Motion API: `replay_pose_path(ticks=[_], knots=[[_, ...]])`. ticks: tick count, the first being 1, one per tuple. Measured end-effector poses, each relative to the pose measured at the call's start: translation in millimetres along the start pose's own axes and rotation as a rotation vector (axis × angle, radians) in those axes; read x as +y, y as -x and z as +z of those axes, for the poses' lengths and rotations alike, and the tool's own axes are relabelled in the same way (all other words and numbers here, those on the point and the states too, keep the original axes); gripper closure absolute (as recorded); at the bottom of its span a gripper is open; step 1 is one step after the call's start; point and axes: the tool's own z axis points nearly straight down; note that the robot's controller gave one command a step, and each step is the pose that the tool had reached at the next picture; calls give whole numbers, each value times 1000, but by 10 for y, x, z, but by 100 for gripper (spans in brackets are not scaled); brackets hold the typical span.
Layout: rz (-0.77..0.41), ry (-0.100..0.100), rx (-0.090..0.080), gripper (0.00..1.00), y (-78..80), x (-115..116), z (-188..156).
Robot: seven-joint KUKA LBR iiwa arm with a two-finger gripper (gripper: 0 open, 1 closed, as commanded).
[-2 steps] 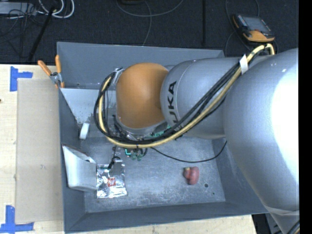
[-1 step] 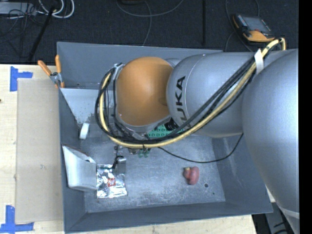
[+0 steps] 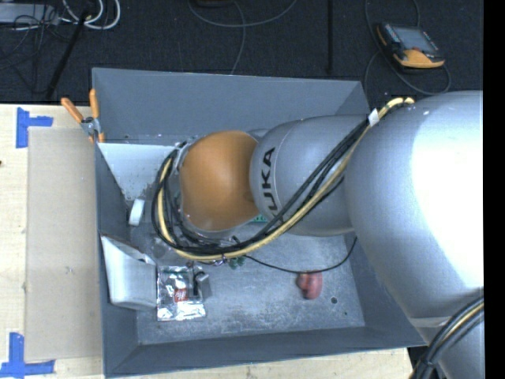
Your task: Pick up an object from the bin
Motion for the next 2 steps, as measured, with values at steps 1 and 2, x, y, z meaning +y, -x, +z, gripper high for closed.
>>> replay_pose_path(ticks=[1, 2], knots=[[5, 0, -6, 100, 12, -10, -17], [199, -2, -14, 100, -182, 15, -1368]])
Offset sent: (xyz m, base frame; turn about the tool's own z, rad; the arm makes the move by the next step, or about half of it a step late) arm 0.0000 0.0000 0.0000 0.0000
